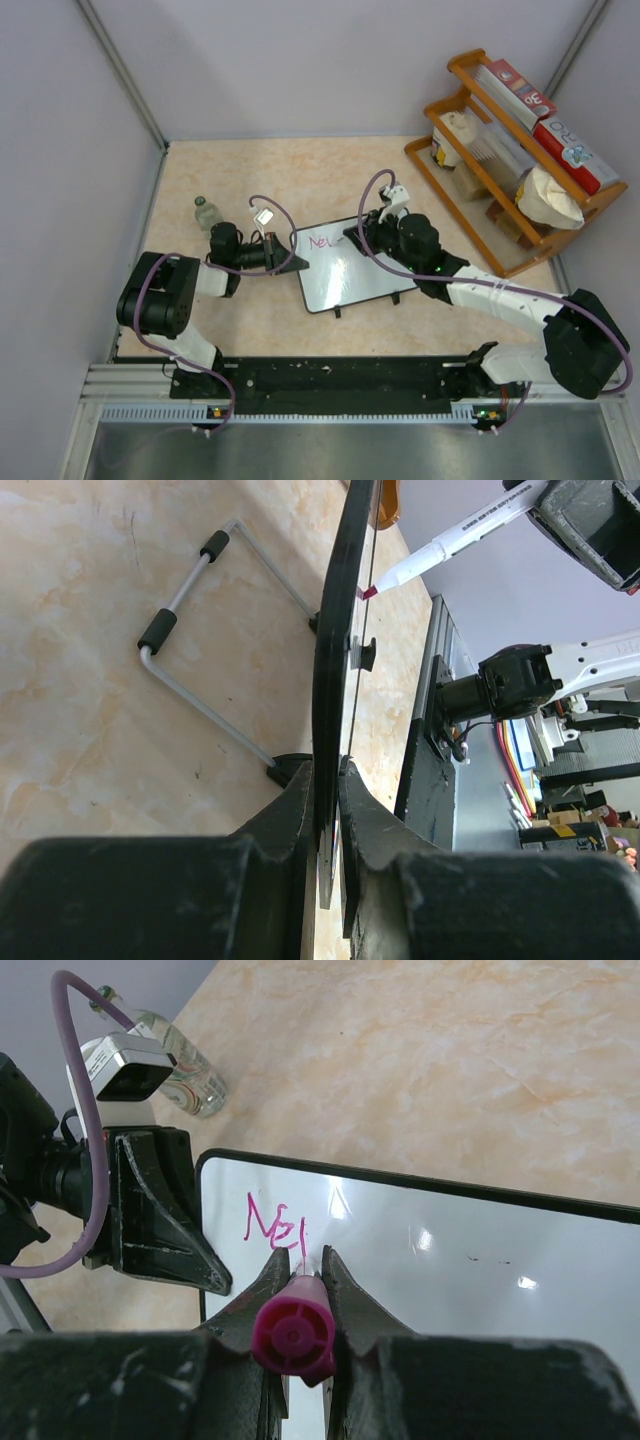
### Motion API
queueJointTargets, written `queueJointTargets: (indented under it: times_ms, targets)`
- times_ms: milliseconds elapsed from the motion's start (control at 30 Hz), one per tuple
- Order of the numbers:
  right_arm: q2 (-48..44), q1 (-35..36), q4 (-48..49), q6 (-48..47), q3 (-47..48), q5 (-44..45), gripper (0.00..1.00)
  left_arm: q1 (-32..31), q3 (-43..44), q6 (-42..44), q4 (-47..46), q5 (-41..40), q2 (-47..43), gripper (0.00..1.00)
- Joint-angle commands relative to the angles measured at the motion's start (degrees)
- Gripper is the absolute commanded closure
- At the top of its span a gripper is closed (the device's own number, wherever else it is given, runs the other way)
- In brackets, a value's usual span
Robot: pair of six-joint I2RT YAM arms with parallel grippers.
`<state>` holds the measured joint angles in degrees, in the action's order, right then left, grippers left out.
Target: Write a sentence on the whiteboard
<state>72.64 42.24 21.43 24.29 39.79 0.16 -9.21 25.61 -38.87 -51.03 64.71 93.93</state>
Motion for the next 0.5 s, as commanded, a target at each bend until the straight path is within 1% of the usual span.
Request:
queueJointTargets:
  times_ms: [0, 467]
  targets:
    - [-0.5, -0.7, 0.6, -0.4, 1.8, 3.2, 1.00, 0.1, -0.6, 0.5, -1.3, -0.5, 0.6, 1.00]
    - [1.4, -1.3, 0.4, -0.6, 5.5, 3.7, 1.00, 0.1, -0.6, 0.5, -1.3, -0.5, 0.6, 1.00]
